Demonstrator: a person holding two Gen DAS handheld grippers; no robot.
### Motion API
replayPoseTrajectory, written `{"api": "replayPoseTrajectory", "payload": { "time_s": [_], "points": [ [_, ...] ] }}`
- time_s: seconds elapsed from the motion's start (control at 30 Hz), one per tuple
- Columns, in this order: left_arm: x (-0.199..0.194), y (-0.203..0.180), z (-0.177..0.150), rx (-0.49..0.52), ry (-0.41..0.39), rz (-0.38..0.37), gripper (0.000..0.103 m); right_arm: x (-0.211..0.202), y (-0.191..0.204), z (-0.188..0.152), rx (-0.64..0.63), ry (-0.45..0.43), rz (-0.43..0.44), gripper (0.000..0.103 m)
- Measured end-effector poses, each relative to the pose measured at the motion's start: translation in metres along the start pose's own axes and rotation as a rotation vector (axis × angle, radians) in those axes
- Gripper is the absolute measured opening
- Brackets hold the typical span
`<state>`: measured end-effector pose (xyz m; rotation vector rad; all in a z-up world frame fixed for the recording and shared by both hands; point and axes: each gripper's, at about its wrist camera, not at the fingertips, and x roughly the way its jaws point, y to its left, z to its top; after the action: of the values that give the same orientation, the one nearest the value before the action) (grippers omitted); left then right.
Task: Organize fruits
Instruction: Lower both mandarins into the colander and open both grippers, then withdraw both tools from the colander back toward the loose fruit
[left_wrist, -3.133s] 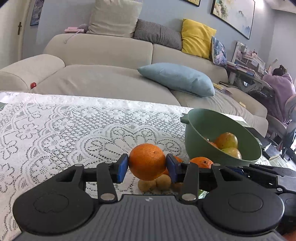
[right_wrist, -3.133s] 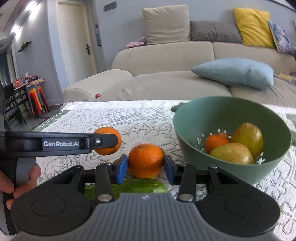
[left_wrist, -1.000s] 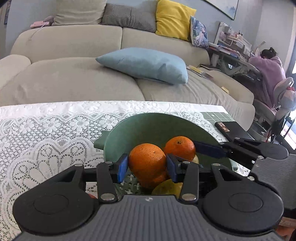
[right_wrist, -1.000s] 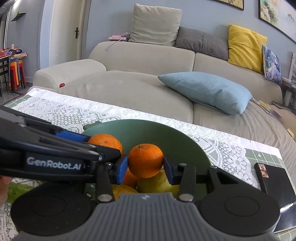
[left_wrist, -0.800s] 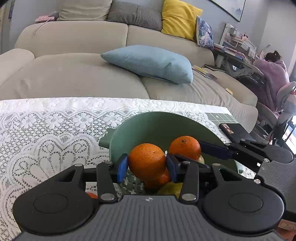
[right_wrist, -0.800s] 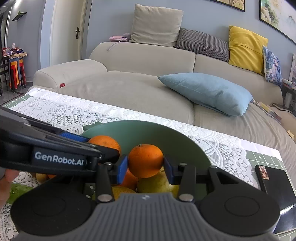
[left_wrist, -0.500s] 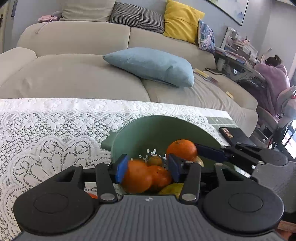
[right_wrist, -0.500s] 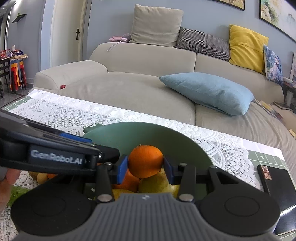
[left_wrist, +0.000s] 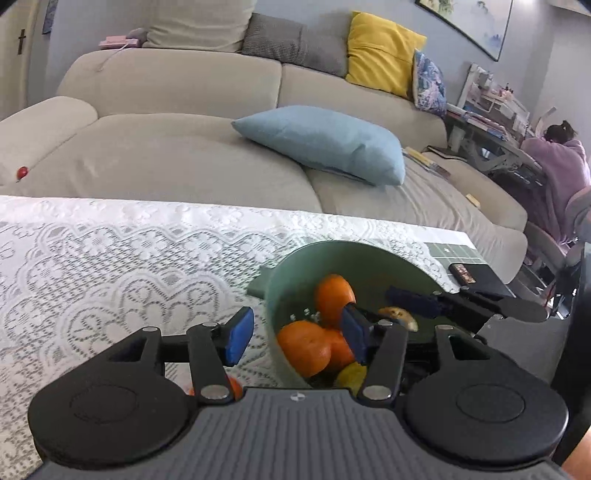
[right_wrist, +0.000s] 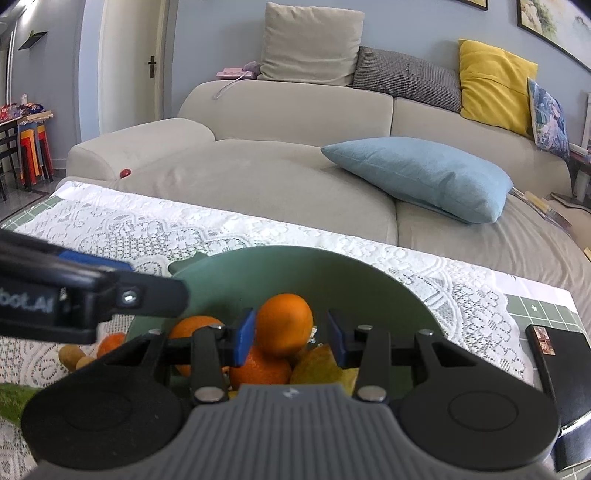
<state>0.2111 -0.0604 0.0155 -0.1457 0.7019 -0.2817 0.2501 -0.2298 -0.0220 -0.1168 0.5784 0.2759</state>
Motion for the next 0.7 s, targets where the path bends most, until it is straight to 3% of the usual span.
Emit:
{"api": "replayPoseTrajectory", "payload": {
  "time_s": [0.7],
  "points": [
    [-0.063, 0.027, -0.027, 0.034, -0.101, 0.009, 0.065, -0.065, 0.033, -0.001, 0.114, -0.124, 0.007, 0.055]
  ]
}}
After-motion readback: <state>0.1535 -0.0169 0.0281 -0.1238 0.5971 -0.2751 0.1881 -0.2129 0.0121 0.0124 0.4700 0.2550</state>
